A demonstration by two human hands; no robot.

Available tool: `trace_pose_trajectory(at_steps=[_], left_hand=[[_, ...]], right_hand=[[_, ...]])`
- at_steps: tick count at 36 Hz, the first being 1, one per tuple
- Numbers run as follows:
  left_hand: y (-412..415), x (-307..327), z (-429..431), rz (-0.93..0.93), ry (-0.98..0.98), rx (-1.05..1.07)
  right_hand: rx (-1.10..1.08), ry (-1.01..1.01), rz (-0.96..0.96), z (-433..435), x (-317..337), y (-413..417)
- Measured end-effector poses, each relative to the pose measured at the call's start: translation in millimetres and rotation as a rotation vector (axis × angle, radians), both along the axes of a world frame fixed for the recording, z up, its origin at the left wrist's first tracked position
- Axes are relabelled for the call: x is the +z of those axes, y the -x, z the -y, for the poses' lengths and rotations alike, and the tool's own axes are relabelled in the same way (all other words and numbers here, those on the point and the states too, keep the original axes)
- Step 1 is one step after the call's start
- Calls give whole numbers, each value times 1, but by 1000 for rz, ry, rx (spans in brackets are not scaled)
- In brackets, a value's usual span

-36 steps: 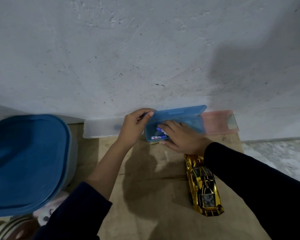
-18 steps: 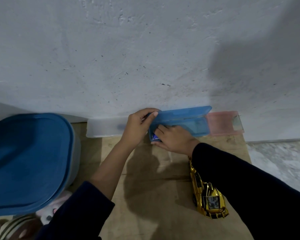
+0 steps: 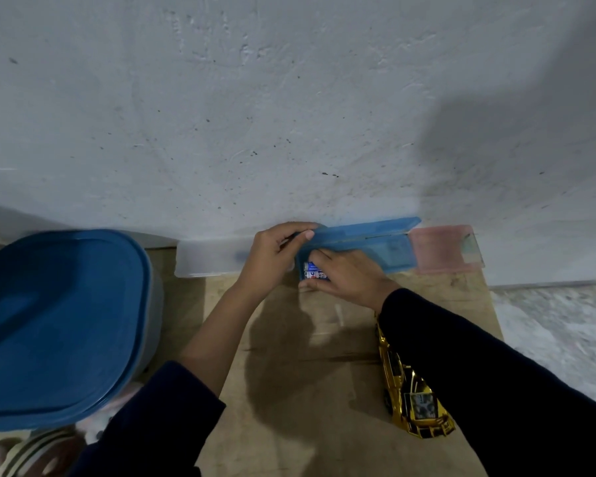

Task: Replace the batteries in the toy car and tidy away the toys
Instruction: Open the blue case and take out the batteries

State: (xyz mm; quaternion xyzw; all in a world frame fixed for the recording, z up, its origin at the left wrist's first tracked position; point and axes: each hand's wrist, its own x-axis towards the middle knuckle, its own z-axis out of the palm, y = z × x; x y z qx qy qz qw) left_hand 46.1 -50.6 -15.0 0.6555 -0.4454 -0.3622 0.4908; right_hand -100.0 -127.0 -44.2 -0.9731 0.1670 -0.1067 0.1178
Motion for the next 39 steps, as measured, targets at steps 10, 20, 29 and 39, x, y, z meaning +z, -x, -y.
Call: trace_pose_trajectory(at_steps=[10,20,29,39], left_hand=[[1,6,-1,2,10,2],[-5,6,-3,138,0,-12],[0,1,-13,206,-5,-16],[5,-13,-23,626,15,-219]], right_hand=[[243,214,-22,6,20,24],[256,384,-151,-3,10,28],[170,249,-136,-7,25,40],[-205,23,-112,12,33,54]])
